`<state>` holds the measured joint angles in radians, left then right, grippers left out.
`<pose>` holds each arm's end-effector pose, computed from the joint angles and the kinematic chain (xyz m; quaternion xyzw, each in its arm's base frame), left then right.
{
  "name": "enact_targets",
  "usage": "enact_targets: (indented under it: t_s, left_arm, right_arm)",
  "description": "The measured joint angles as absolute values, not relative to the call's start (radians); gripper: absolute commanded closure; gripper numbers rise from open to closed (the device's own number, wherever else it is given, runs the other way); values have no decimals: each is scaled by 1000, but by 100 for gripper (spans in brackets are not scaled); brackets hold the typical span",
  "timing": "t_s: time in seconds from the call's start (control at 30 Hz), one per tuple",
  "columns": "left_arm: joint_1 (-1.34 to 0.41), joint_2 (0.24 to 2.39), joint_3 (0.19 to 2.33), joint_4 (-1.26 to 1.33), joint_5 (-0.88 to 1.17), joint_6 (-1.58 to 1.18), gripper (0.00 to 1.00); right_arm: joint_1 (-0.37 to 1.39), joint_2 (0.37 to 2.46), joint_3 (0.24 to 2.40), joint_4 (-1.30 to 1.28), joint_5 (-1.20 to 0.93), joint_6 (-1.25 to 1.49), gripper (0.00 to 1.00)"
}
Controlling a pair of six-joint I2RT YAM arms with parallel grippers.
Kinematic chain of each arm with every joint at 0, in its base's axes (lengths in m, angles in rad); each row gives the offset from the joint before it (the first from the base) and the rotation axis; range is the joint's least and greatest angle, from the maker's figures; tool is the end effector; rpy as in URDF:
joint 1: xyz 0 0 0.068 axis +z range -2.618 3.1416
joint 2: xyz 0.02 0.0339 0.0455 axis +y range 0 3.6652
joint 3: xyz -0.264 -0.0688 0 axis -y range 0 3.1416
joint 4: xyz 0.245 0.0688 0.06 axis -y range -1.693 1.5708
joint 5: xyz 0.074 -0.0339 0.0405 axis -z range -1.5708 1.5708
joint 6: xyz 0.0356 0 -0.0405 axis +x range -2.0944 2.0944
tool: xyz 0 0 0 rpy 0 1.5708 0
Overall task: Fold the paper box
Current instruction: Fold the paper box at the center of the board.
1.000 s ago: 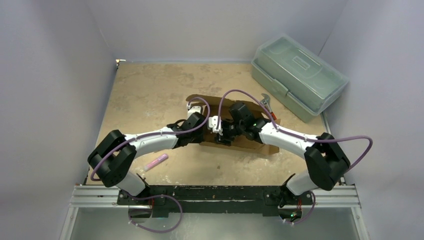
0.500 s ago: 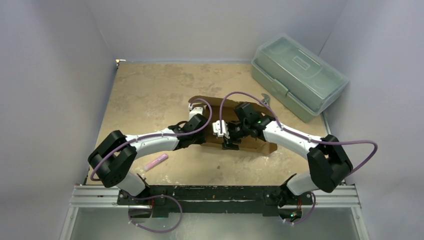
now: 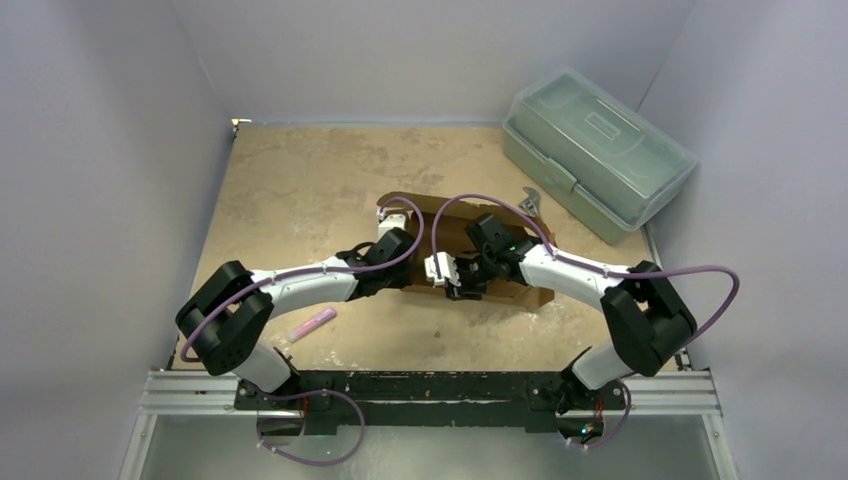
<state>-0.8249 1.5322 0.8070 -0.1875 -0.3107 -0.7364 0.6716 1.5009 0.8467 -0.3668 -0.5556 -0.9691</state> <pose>0.2109 -0.2122 0.1743 -0.0086 0.9363 -0.1206 0.3299 0.2130 0.1933 0.1865 -0.7277 0.5767 0.2223 0.2973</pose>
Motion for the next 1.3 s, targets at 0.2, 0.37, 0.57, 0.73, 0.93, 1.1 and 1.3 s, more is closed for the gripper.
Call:
enact_targets:
  t_s: [0.2, 0.37, 0.57, 0.73, 0.93, 1.1, 1.3]
  left_arm:
    - [-807, 1532, 807, -180, -295, -729, 97]
    - [-776, 1532, 807, -168, -255, -710, 91]
    - [-727, 1532, 805, -140, -183, -687, 87]
    - [-707, 1532, 805, -120, -140, -676, 76]
    - [-698, 1533, 810, -94, -117, -653, 72]
    - [-682, 1568, 864, -98, -122, -621, 71]
    - [-666, 1654, 973, -105, -138, -578, 70]
  right_arm:
    - [687, 1534, 848, -386, -539, -967, 81]
    - [687, 1538, 864, -382, -527, -959, 90]
    - [687, 1551, 878, -382, -519, -942, 92]
    - [687, 1551, 881, -383, -516, -935, 93]
    - [689, 1551, 881, -392, -515, -934, 93]
    - [692, 1551, 881, -395, -515, -934, 94]
    - [696, 1557, 883, -403, -515, -932, 94]
